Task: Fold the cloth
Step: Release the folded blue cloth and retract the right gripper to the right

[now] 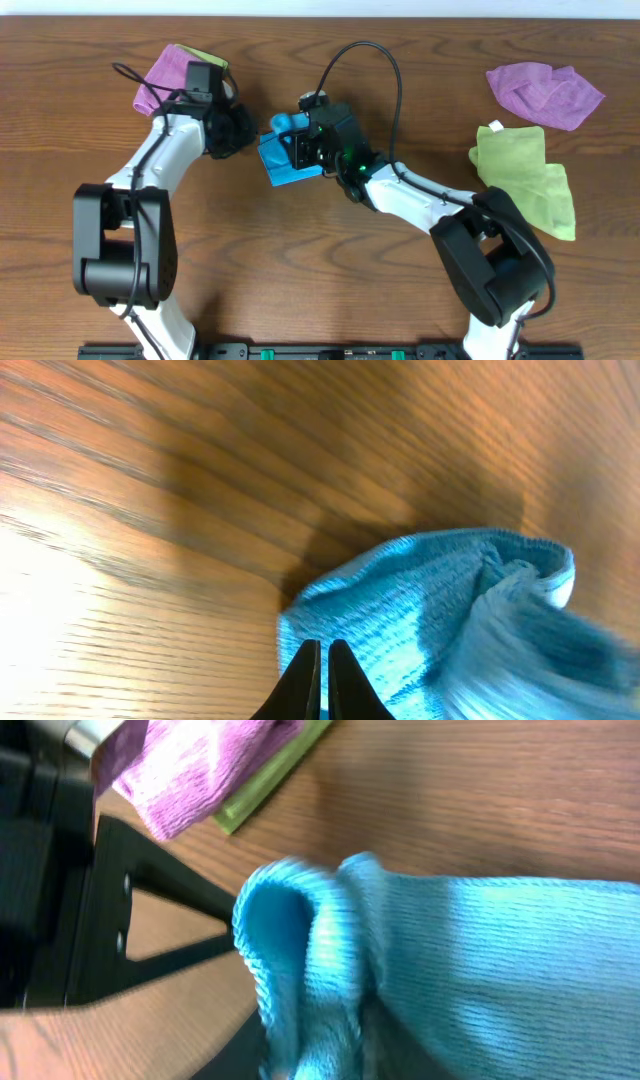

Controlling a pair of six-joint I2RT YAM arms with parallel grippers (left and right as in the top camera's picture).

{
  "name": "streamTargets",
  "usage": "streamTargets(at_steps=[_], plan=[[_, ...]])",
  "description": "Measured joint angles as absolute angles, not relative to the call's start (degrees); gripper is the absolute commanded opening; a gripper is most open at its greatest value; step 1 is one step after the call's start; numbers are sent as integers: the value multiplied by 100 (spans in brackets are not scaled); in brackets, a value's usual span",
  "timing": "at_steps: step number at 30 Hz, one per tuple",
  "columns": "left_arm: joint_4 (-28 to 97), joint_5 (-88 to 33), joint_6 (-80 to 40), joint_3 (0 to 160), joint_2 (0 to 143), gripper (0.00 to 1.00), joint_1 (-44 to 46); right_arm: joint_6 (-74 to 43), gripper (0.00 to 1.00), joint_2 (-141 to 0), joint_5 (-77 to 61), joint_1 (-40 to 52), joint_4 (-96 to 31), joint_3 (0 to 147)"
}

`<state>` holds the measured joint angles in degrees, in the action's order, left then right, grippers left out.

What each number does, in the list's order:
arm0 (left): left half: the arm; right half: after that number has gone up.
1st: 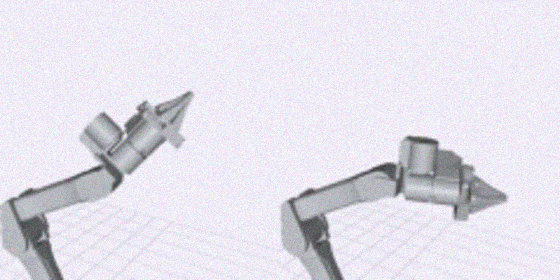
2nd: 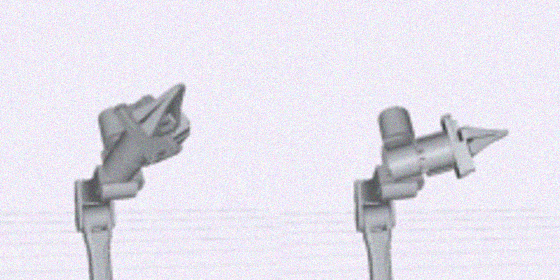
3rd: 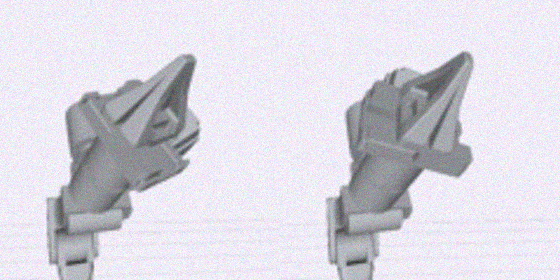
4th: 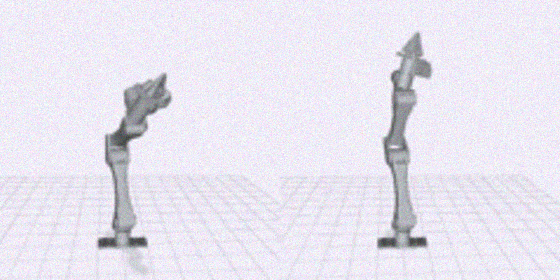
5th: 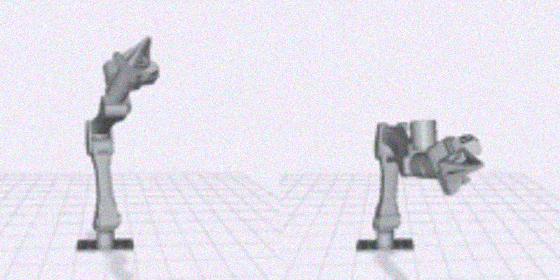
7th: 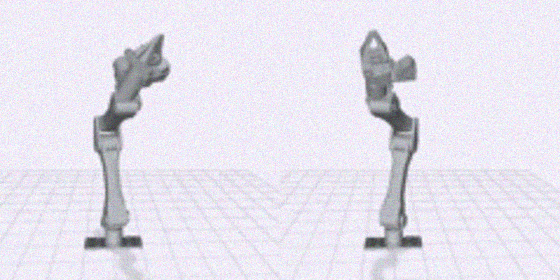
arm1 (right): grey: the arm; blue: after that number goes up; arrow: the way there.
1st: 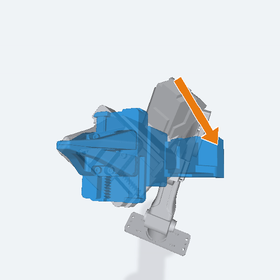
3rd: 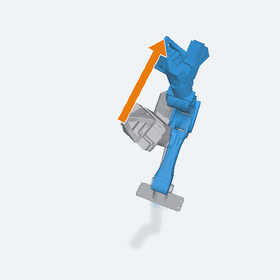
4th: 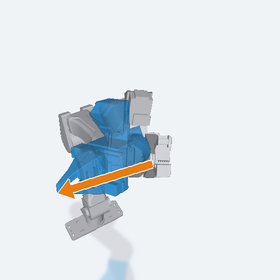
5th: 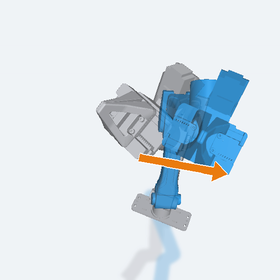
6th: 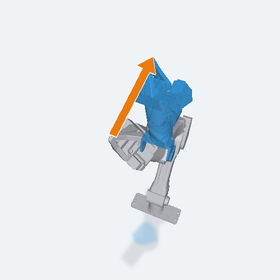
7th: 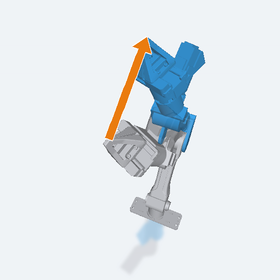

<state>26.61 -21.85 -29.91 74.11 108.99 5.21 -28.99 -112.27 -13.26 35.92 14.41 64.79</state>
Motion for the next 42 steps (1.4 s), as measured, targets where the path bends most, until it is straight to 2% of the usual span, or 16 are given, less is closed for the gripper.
streamTargets(at_steps=[8, 10, 11, 13, 15, 17, 18, 20, 21, 28, 34, 42], plan=[[2661, -2130, -2974, 7428, 10617, 6, 169, -2886, 40, -11240, -1719, 3935, 1684, 6687], [2663, -2115, -2969, 7428, 10578, 12, 156, -2838, 41, -11240, -1765, 3946, 1682, 6783], [2665, -2108, -2956, 7428, 10560, 18, 156, -2803, 44, -11240, -1776, 3931, 1667, 6818], [2705, -2104, -2939, 7428, 10514, 38, 156, -2751, 49, -11222, -1809, 3859, 1562, 6860], [2797, -2108, -2912, 7430, 10460, 66, 158, -2672, 52, -11124, -1841, 3693, 1225, 6869], [2950, -2108, -2928, 7432, 10403, 80, 156, -2578, 59, -10965, -1905, 3470, 832, 6871], [3013, -2110, -2917, 7435, 10381, 84, 156, -2517, 66, -10855, -1955, 3341, 626, 6871], [3105, -2152, -2936, 7439, 10359, 97, 154, -2329, 92, -10571, -2108, 3065, 141, 6877], [3133, -2206, -2978, 7439, 10359, 95, 154, -2182, 99, -10353, -2191, 2888, -158, 6886], [3310, -2703, -3148, 7439, 10357, 95, 152, -814, 99, -8866, -2436, 2043, -2620, 6958], [3588, -2967, -3181, 7439, 10348, 95, 150, 252, 99, -7953, -2110, 1433, -5081, 6925], [3529, -3326, -3301, 7170, 10337, 95, 150, 661, 99, -6263, -1643, 1068, -5457, 5878]])
